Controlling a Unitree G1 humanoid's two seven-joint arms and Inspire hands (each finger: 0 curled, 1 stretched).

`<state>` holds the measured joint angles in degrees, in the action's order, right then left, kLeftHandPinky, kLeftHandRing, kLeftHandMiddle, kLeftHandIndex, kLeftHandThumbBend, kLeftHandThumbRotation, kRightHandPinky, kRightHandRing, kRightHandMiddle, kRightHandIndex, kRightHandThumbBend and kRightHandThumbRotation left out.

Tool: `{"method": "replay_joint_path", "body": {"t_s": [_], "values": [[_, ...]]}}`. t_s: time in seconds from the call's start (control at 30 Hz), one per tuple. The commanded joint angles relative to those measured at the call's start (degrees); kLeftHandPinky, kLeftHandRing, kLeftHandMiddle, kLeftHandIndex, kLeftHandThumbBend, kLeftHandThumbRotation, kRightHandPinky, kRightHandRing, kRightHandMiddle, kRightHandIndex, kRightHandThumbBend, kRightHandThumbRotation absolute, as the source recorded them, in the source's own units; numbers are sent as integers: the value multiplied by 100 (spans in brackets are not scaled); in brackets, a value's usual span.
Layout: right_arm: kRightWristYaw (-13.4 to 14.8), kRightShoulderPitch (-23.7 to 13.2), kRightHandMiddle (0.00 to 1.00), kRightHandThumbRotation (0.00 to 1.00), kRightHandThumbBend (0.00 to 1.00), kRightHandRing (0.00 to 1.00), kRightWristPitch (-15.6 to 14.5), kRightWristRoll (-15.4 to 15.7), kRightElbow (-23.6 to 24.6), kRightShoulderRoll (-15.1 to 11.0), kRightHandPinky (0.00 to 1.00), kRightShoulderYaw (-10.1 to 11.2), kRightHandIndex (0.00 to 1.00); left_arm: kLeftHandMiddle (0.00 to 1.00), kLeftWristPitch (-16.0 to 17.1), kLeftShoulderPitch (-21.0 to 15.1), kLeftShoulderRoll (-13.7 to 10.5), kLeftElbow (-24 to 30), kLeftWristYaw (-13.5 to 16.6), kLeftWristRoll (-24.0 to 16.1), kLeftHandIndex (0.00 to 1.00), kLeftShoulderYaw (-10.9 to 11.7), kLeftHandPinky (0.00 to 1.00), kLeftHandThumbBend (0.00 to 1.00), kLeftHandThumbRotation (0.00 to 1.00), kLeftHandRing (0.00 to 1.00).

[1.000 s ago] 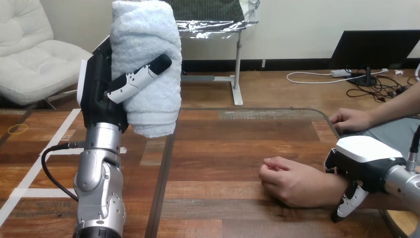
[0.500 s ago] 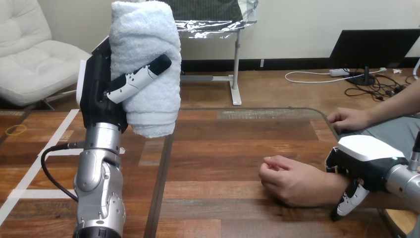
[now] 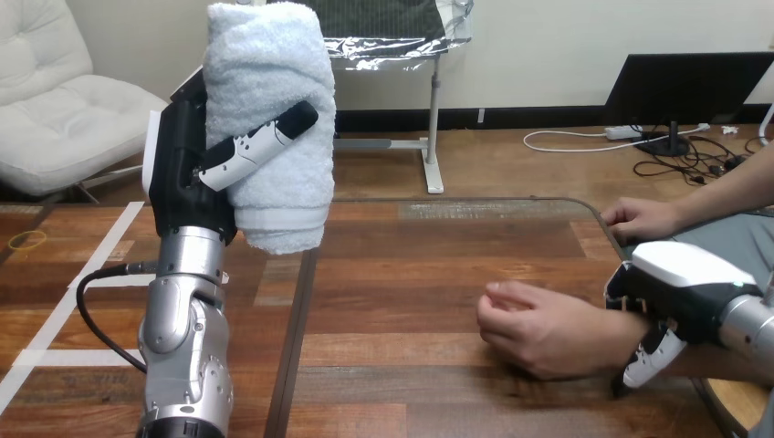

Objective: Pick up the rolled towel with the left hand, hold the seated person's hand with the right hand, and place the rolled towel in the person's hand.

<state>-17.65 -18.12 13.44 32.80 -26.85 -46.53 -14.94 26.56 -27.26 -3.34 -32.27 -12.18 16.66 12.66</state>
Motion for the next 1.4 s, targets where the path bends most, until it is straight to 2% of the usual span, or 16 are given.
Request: {"method": "replay_joint_path", "body": {"t_s": [0.0, 0.37, 0.67, 0.9, 1.37], "values": [[82, -300, 33, 8, 85, 26, 17, -302, 347, 18, 23, 380, 36, 35, 266, -557, 0, -248, 68, -137, 39, -2, 22, 50, 0, 28], [-72, -410, 34, 10, 84, 28, -104, -426, 533, -1, 25, 505, 36, 36, 616, -876, 11, -979, 108, -292, 39, -10, 24, 52, 0, 30], [-245, -450, 35, 11, 84, 29, -310, -530, 833, 64, 26, 607, 36, 38, 980, -1230, 63, -1752, 305, -485, 40, -16, 25, 54, 0, 32], [-376, -490, 35, 10, 85, 30, -472, -629, 1005, 142, 26, 655, 36, 40, 1185, -1499, 149, -2301, 213, -410, 41, 25, 27, 54, 0, 34], [-512, -547, 35, 12, 85, 29, -759, -698, 1282, 230, 25, 638, 35, 41, 1440, -1864, 327, -2952, 212, -421, 43, 24, 30, 60, 0, 36]]}}
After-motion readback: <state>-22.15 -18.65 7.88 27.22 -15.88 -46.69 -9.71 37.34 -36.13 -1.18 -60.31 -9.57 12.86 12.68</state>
